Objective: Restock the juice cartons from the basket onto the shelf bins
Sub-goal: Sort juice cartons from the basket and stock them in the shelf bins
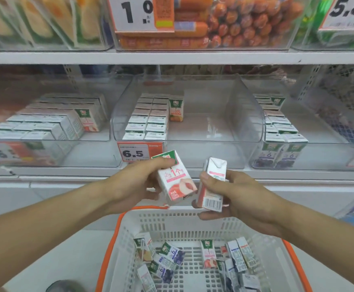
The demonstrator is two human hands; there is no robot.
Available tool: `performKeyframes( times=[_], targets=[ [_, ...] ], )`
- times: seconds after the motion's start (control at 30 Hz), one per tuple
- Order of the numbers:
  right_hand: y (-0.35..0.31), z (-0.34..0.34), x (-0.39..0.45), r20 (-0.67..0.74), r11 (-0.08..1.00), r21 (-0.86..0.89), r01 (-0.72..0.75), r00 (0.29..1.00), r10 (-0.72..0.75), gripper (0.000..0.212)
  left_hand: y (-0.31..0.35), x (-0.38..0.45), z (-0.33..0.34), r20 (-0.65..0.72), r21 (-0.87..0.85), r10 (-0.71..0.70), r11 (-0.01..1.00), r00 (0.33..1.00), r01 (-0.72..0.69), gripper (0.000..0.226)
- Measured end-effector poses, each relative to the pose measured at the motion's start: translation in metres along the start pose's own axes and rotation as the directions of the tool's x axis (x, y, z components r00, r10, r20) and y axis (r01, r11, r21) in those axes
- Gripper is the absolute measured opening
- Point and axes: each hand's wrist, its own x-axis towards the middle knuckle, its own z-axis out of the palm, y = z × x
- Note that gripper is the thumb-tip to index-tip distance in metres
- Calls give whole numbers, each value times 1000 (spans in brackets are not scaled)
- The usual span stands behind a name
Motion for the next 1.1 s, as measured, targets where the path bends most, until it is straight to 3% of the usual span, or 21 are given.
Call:
performKeyframes(
  times=[0.1,0.23,0.37,0.47,0.57,0.67,0.8,0.93,1.0,1.1],
  targets=[
    [-2,-1,-1,35,997,58,-52,998,50,49,-2,2,6,23,-51,-70,996,997,71,25],
    [-8,-7,-8,65,998,34,-54,997,52,55,-7,1,12,89,31,-139,990,986,137,35],
    [-9,-6,-14,45,991,-132,10,999,-4,48,-6,1,17,189,-38,-166,984,968,176,53],
    [-5,3,-16,-51,951,-305,57,996,-76,45,-4,1,22,243,-26,-184,980,952,196,66],
    [-1,13,-14,-101,855,-506,112,977,-188,48,-5,-2,31,217,60,-177,984,960,167,63],
    [1,17,-13,-14,790,-591,163,977,-212,46,-10,-5,33,156,116,-186,979,970,169,50],
    [-4,5,-14,21,892,-442,95,995,-96,35,-14,-7,23,170,91,-176,983,970,162,47],
    [-7,-3,-12,184,982,-167,-88,976,119,51,-14,-4,15,213,-6,-142,989,967,146,50],
    [-9,-1,-10,235,993,-88,-76,967,94,51,-11,-4,11,253,10,-115,993,961,116,53],
    [-8,8,-6,192,995,-101,14,981,5,48,-5,-9,5,291,110,-87,992,953,57,55]
  ],
)
